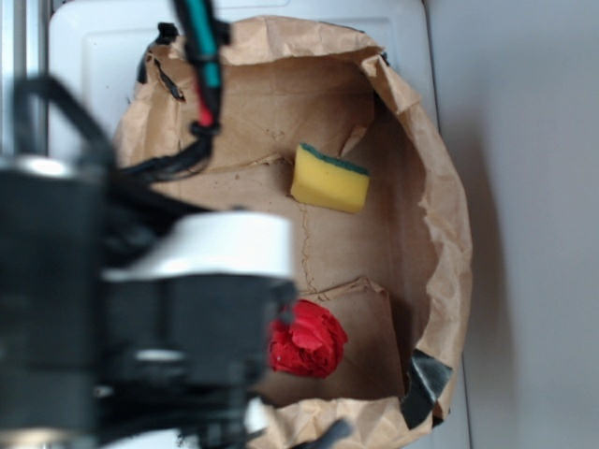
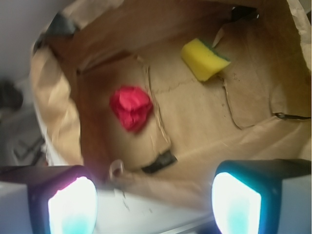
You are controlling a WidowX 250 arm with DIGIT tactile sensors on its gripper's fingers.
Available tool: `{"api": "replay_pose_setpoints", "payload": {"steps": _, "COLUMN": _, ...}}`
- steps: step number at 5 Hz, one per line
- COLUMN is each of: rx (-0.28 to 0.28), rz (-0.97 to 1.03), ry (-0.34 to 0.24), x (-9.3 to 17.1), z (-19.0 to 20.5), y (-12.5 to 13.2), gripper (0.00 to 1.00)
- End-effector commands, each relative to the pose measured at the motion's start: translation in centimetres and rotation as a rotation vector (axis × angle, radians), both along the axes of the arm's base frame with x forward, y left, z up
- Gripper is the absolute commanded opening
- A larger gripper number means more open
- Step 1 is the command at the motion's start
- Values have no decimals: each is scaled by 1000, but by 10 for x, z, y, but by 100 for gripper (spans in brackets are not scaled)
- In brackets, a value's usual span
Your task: Grab the red paper.
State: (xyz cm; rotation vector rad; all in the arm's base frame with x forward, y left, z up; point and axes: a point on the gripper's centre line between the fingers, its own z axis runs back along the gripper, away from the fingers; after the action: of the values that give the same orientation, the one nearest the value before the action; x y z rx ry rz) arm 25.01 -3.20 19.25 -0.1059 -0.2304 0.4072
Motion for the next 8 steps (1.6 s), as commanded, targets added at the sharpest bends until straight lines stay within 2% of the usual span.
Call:
{"api": "replay_pose_setpoints", "payload": {"steps": 1, "rx": -19, "rz": 205, "ry": -167, "x": 30, "z": -11, "y": 12, "gripper": 100}}
{"api": "replay_pose_setpoints", "payload": {"steps": 2, "rx": 10, "rz": 236, "ry": -192, "x": 43, "z": -24, "y": 15, "gripper": 100}}
{"api": "replay_pose_setpoints", "payload": {"steps": 4, "rx": 92, "rz": 219, "ry": -154, "x": 55, "z": -56, "y": 9, "gripper": 100}}
{"api": "replay_pose_setpoints", "payload": {"steps": 5, "rx": 83, "rz": 165, "ry": -113, "x": 48, "z": -67, "y": -3, "gripper": 100}}
{"api": "replay_pose_setpoints", "payload": {"steps": 8, "rx": 83, "rz": 165, "ry": -113, "x": 48, "z": -67, "y": -3, "gripper": 100}}
